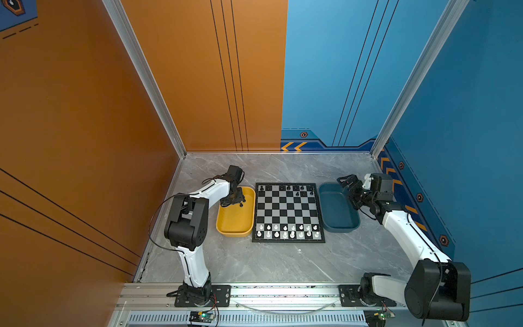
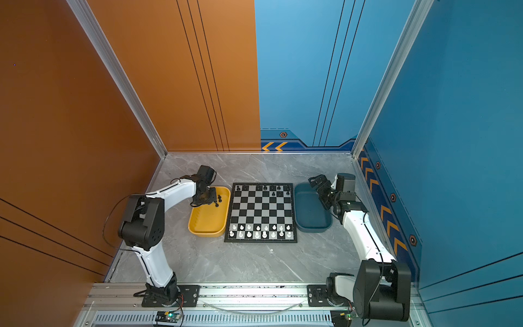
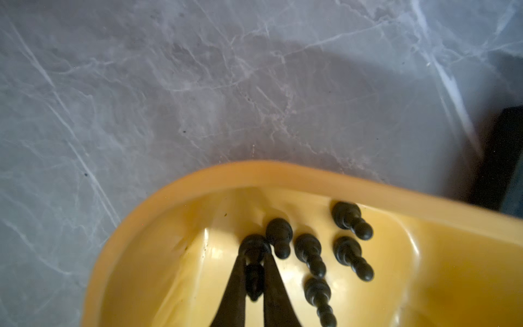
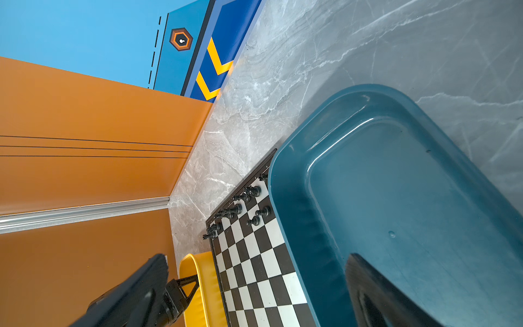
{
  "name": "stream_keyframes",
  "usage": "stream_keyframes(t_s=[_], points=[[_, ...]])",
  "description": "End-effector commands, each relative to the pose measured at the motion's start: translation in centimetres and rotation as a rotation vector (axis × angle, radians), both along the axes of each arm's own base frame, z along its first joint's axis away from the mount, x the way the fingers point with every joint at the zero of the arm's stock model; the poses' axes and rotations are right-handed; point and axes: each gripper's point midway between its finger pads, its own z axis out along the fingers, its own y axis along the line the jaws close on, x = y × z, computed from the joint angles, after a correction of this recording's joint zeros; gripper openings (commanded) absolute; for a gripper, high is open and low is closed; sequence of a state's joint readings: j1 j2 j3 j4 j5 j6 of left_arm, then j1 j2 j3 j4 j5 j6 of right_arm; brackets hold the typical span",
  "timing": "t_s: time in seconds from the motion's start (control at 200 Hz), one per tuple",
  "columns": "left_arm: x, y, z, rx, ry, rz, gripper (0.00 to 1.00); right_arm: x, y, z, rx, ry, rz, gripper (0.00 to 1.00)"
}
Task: Set up the chess pieces on the board
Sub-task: 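Lift the black pawn and carry it over the board's far rows, then lower the black pawn onto a square beside the placed black pieces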
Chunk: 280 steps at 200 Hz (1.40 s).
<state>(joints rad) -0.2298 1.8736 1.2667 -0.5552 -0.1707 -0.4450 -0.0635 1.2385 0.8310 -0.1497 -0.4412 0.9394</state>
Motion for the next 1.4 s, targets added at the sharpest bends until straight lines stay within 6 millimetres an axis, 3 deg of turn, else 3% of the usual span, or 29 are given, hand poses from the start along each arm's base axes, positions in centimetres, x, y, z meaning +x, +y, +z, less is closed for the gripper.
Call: stream_keyframes(t_s=[0.0,0.175,0.501,0.596,0.746,0.851,1.041,1.221,1.396], points=[[0.4,-0.2,0.4,-0.026,-0.004,0.001,0.06,0.2,0.0,0.2,-0.018,0.003,-0.002,1.0],[0.2,-0.9,2.8,-0.028,-0.035,-0.023,0.03,0.2,0.0,0.2,-0.017,0.003,-0.002,1.0],[0.7,-4.1,10.8,-0.049,-0.205,-0.107,0.02,0.2,0.0,0.1,-0.017,0.005,0.002,1.0],[1.1,-6.3,12.7,-0.084,-0.248,-0.155,0.02,0.2,0.0,0.0,-0.016,0.006,0.003,1.0],[1.9,-11.5,14.3,-0.115,-0.283,-0.266,0.02,0.2,0.1,0.0,-0.013,0.007,0.005,1.0],[2.8,-15.1,14.4,-0.126,-0.291,-0.336,0.02,0.2,0.1,0.2,-0.012,0.003,0.008,1.0],[4.6,-19.6,12.1,-0.123,-0.241,-0.415,0.0,0.1,-0.1,0.4,-0.016,-0.002,0.004,1.0],[5.5,-21.3,8.9,-0.086,-0.177,-0.445,0.0,0.0,-0.3,0.3,-0.015,-0.002,0.0,1.0],[6.1,-21.9,7.1,-0.078,-0.154,-0.441,0.0,0.1,-0.4,0.1,-0.013,0.002,-0.002,1.0]])
